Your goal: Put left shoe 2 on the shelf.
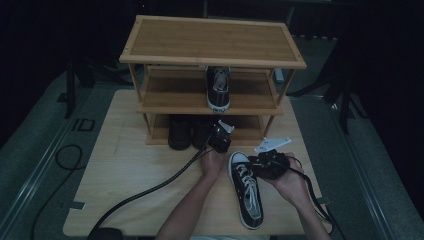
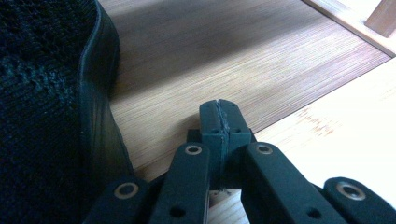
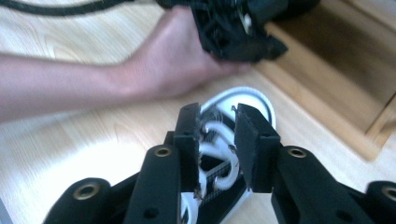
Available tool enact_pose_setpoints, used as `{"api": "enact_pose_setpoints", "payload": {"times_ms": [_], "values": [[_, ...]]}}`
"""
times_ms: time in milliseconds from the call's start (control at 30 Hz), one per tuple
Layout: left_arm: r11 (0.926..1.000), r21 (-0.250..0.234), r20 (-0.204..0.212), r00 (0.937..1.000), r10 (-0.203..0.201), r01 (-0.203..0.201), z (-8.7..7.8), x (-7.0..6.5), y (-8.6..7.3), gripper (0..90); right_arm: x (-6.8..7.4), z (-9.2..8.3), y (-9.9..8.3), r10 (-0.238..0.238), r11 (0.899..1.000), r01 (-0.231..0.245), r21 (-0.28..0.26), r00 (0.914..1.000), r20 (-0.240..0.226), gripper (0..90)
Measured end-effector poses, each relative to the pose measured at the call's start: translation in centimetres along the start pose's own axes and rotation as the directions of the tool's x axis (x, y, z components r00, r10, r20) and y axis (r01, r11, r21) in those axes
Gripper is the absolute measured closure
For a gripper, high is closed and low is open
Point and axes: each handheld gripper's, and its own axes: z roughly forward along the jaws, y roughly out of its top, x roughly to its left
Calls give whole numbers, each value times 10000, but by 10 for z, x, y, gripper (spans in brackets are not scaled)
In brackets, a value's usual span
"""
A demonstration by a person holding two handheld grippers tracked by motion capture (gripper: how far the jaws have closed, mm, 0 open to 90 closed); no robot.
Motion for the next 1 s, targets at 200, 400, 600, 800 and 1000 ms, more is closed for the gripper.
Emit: {"api": "enact_pose_setpoints", "payload": {"times_ms": [200,400,600,800,1000], "values": [[10000,12,-24,10000,-19,19,0,0,0,900,5,1,-22,451,9987,-454,239,9989,135,627],[10000,10,-19,10000,-36,36,0,0,0,900,9,3,-38,921,9946,-928,459,9956,173,629],[10000,9,-22,10000,-34,34,0,0,0,900,17,2,-48,1173,9906,-1179,691,9930,121,643],[10000,12,-24,10000,-32,32,0,0,0,900,26,1,-57,1095,9871,-1145,1116,9927,499,680],[10000,11,-26,10000,-35,35,0,0,0,900,33,10,-57,865,9843,-1003,1455,9914,984,734]]}}
